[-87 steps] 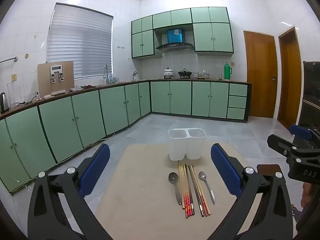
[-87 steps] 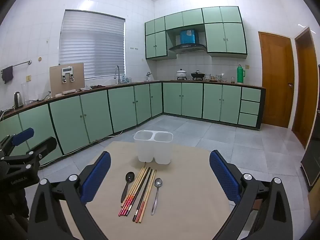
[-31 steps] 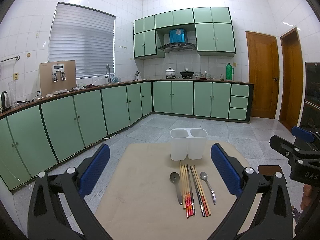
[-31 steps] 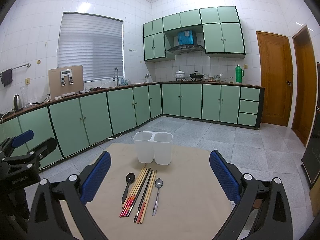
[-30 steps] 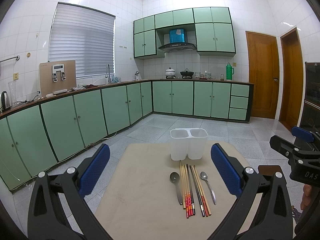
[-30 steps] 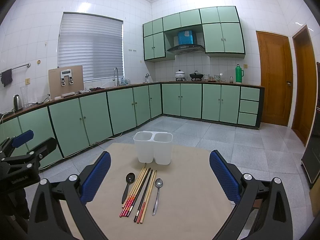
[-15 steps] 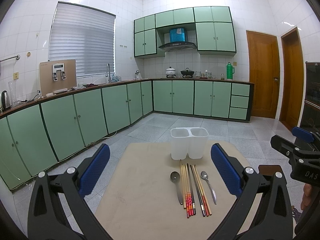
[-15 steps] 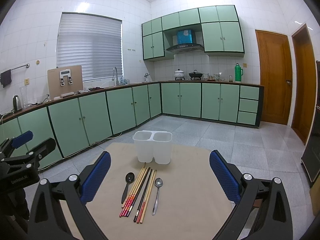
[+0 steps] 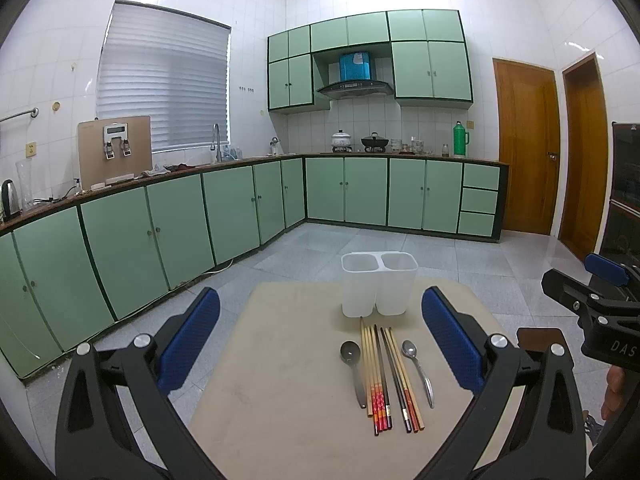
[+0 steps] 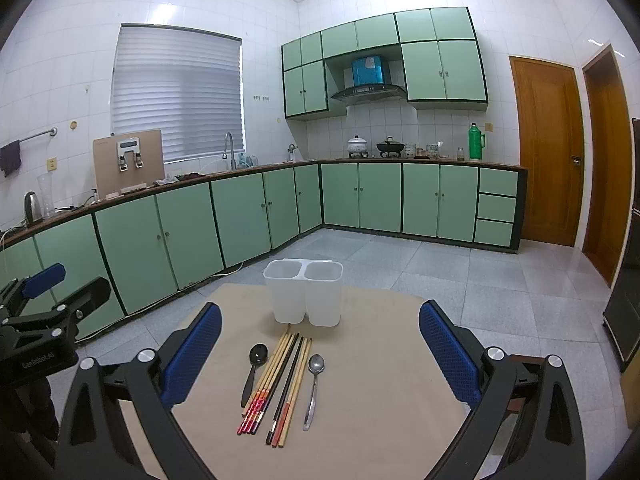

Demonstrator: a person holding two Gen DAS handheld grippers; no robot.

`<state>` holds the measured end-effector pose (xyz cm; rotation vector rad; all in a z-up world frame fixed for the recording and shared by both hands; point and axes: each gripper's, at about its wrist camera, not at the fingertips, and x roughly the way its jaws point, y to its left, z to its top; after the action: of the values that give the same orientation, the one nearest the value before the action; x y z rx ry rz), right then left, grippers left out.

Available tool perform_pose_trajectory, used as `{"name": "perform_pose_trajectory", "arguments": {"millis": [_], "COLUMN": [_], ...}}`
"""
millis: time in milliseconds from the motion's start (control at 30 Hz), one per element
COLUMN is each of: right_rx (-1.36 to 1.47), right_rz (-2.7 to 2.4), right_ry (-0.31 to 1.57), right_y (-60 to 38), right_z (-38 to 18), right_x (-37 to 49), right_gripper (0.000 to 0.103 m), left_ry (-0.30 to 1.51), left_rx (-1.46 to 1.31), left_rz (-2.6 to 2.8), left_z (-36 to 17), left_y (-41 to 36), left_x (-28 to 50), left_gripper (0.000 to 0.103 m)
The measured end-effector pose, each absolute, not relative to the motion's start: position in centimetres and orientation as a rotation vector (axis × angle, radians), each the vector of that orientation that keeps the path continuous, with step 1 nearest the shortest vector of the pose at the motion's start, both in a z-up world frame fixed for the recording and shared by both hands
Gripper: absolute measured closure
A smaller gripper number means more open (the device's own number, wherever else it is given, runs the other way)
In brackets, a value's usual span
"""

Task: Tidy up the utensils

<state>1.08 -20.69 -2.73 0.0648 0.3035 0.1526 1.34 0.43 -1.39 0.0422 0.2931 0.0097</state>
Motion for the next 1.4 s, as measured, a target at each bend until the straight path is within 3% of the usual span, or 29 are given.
{"name": "perform_pose_trajectory", "arguments": {"millis": [400, 667, 833, 1167, 1333, 1400], "right_rx": [0.064, 0.088, 0.105, 0.086, 0.095, 0.097], "right_rz": [0.149, 0.182, 0.186, 0.215, 0.220, 0.235], "right_ry": [0.339, 0.468, 0.583, 0.834, 0.902, 0.911], "right_y": [-20.6, -20.8, -20.4, -18.1, -17.5, -17.1], "right_z": [-3.7, -7.2, -10.8, -19.5, -22.0, -22.4], "right_x": [2.8, 8.7, 13.8, 22.7, 24.6, 24.9], "right_gripper": [0.006, 0.006, 0.012, 0.039, 0.047, 0.048], "left_ry": [0.324, 0.436, 0.547, 0.698, 0.746, 0.766], "left_rx": [0.042, 0.057, 0.068, 0.028, 0.030, 0.022], "left_rz": [0.014, 0.047, 0.068, 0.036, 0.016, 0.004], "left_z": [-2.4, -5.4, -8.6, -13.8, -16.0, -16.8], "left_y": [0.7, 2.2, 3.2, 3.2, 2.8, 2.6], "left_x": [2.8, 8.8, 13.8, 20.8, 22.6, 22.9], "left_gripper": [0.005, 0.005, 0.005, 0.006, 0.010, 0.016]}}
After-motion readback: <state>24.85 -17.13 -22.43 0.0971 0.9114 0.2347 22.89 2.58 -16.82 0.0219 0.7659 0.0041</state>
